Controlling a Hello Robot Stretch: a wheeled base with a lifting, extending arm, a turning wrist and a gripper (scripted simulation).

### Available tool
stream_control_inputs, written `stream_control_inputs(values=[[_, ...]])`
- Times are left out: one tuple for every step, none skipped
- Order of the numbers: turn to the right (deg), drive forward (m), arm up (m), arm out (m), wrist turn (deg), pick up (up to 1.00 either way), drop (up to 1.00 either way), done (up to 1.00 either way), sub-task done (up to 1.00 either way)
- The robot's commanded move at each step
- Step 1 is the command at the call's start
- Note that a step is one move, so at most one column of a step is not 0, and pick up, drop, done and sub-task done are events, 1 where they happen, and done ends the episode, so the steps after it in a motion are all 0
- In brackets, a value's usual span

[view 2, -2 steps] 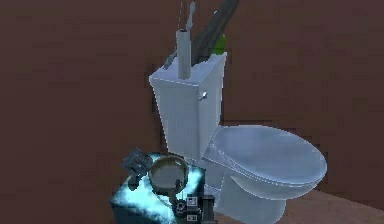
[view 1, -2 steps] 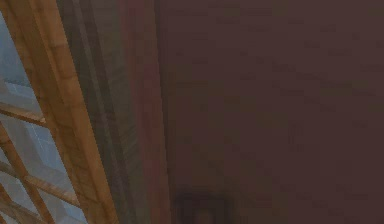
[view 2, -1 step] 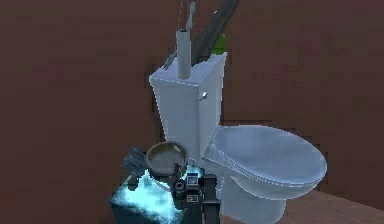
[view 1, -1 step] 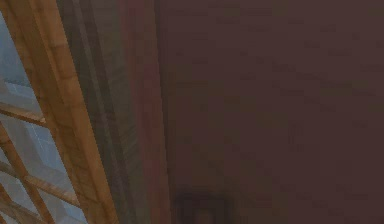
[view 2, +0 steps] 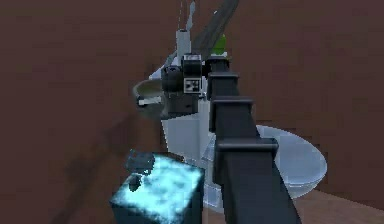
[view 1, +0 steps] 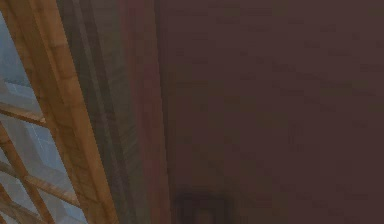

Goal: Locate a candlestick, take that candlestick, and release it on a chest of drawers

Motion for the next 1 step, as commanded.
stream_control_inputs(values=[[0.0, 0.0, 0.0, 0.0, -45.0, 0.0, 0.0, 0.0, 0.0]])
